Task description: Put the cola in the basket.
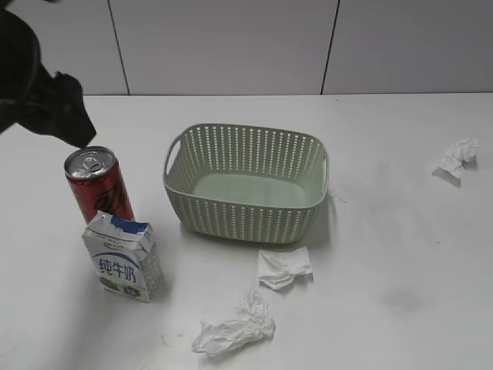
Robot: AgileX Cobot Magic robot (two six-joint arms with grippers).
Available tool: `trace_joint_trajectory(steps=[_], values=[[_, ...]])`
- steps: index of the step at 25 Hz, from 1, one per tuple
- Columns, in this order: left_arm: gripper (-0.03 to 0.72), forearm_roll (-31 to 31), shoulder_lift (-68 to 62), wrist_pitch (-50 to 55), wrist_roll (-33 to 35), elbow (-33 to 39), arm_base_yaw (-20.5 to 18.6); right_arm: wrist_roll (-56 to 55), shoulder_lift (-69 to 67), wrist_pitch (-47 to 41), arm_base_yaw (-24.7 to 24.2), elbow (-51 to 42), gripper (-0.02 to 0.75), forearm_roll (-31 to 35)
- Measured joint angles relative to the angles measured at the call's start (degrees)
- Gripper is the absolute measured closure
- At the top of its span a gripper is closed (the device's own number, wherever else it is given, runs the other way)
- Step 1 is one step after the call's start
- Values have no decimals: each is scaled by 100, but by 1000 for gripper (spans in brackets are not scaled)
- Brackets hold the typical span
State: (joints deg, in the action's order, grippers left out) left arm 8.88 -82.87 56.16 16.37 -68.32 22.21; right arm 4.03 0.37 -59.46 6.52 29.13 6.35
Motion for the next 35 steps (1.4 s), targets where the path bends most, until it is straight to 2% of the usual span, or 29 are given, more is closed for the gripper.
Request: trace_joint_trajectory(steps=[6, 12, 14, 17, 22, 27, 30, 35], values=[[33, 33, -1128, -16, 0, -55, 7, 0, 0, 0, 0, 0, 148, 0], [34, 40, -1567, -257, 5, -60, 7, 0, 0, 0, 0, 0, 148, 0], [54, 51, -1598, -259, 5, -65, 7, 0, 0, 0, 0, 0, 148, 0], [155, 84, -1627, -168, 5, -81, 7, 0, 0, 0, 0, 0, 148, 0], [160, 65, -1658, 136, 11, -224, 9, 0, 0, 0, 0, 0, 148, 0], [160, 58, -1674, 894, 6, -1089, 9, 0, 0, 0, 0, 0, 148, 0], [160, 64, -1677, 1308, 6, -1893, 9, 0, 0, 0, 0, 0, 148, 0], [160, 110, -1860, 1405, 6, -3428, 39, 0, 0, 0, 0, 0, 148, 0]])
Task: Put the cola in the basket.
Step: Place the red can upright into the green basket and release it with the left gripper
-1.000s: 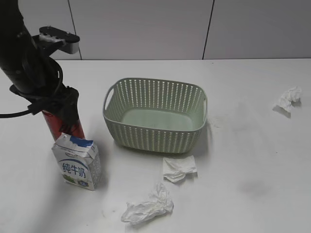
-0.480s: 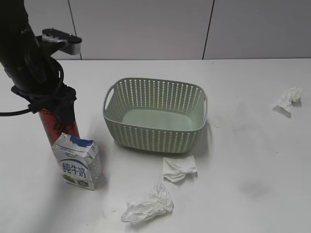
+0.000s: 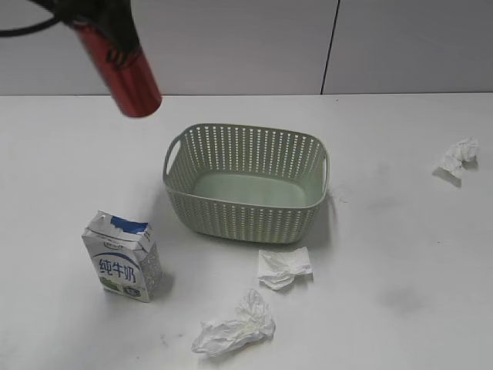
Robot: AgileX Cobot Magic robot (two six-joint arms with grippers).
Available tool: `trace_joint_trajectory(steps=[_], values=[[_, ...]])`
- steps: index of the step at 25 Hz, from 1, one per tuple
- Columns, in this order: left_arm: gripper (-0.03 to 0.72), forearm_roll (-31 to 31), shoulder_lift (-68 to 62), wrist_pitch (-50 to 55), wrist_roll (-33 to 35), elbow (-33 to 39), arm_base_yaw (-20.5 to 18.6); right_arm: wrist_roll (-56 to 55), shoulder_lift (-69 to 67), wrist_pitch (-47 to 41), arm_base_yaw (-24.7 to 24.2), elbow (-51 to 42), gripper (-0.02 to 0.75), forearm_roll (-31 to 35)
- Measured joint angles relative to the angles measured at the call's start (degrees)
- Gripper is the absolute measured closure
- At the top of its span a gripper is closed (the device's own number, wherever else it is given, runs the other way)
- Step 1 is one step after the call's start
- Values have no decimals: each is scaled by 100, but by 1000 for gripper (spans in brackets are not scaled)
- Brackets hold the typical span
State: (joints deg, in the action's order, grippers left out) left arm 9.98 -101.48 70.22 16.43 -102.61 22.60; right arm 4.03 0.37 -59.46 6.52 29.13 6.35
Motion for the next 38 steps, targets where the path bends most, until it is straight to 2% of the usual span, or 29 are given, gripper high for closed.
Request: trace_joint_trajectory(steps=[5, 9, 14, 27, 31, 38], values=[[160, 14, -465, 9, 0, -843, 417, 5, 0, 0, 0, 0, 148, 0], [160, 56, -993, 26, 0, -956, 1054, 5, 0, 0, 0, 0, 148, 0], [160, 118, -1663, 19, 0, -956, 1498, 5, 0, 0, 0, 0, 148, 0], [155, -23, -2484, -330, -5, -1015, 1577, 2, 0, 0, 0, 0, 148, 0], [45, -51, -2481, -215, -5, -1015, 1577, 2, 0, 0, 0, 0, 148, 0], [28, -10, -1685, -57, -59, -1139, 1529, 2, 0, 0, 0, 0, 148, 0]])
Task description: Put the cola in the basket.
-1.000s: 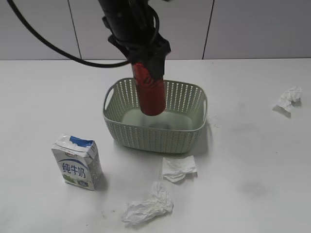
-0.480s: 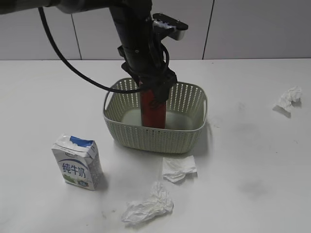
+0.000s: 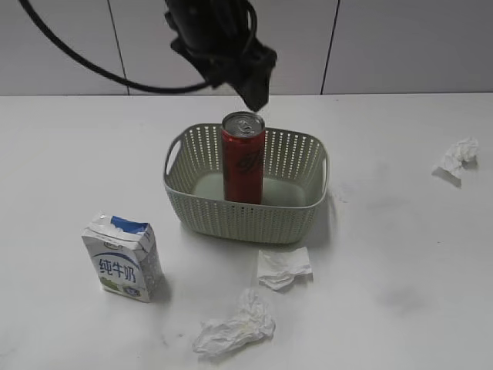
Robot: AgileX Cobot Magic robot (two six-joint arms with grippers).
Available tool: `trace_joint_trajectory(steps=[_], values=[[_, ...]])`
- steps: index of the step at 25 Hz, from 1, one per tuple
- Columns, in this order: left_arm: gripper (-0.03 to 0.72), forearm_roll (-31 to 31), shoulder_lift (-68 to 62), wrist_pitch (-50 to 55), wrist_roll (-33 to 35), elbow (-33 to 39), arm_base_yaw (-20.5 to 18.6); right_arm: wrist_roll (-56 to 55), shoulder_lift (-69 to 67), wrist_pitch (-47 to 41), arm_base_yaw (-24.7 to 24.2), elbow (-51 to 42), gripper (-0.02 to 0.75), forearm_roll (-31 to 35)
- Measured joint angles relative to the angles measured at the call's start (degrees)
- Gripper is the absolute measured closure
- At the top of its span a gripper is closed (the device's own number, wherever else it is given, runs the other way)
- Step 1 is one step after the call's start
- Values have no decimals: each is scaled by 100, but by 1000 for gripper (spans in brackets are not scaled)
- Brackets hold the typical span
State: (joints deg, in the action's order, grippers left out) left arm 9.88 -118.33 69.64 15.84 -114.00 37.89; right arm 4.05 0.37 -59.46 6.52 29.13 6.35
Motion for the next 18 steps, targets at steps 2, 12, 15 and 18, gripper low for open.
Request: trace_joint_trajectory(steps=[2, 12, 15, 18], values=[[28, 27, 369, 7, -32, -13, -106, 0, 0, 0, 0, 0, 148, 0], [46, -781, 1404, 18, -658, -35, -2046, 0, 0, 0, 0, 0, 148, 0], [51, -849, 1591, 18, -748, 80, -2696, 0, 0, 0, 0, 0, 148, 0], [58, -854, 1800, 18, -792, 439, -3266, 0, 0, 0, 0, 0, 148, 0]])
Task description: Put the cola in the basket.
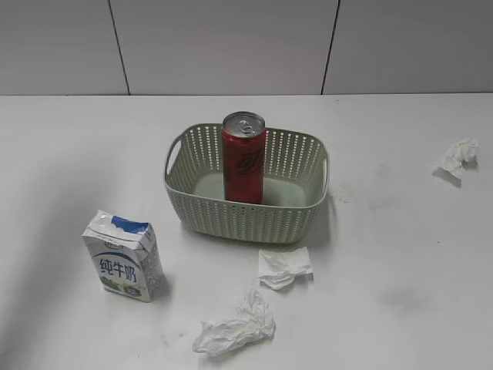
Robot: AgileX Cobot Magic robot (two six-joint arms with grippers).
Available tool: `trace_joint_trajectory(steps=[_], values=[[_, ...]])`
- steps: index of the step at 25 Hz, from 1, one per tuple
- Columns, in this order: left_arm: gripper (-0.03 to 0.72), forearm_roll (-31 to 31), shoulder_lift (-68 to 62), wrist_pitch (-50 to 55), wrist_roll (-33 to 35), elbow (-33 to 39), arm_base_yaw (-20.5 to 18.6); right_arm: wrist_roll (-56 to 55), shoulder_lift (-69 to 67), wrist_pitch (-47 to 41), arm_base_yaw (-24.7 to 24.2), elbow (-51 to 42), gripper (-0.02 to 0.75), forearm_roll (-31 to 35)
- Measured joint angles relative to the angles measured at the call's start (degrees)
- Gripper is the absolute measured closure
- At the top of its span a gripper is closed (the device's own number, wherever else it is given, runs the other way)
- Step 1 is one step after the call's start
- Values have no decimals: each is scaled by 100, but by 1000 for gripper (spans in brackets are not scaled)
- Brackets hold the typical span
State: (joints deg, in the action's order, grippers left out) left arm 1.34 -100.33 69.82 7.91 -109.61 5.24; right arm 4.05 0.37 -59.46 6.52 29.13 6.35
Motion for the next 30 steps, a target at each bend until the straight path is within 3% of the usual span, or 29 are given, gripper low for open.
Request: trace_joint_trajectory(steps=[3, 6, 21, 30], values=[[66, 125, 357, -5, -28, 582, -427, 0, 0, 0, 0, 0, 148, 0], [79, 323, 859, -4, -42, 1385, -590, 0, 0, 0, 0, 0, 148, 0], [97, 493, 4465, -325, -54, 6131, -608, 0, 0, -4, 0, 0, 148, 0], [97, 529, 6357, -770, -170, 7773, -614, 0, 0, -4, 0, 0, 148, 0]])
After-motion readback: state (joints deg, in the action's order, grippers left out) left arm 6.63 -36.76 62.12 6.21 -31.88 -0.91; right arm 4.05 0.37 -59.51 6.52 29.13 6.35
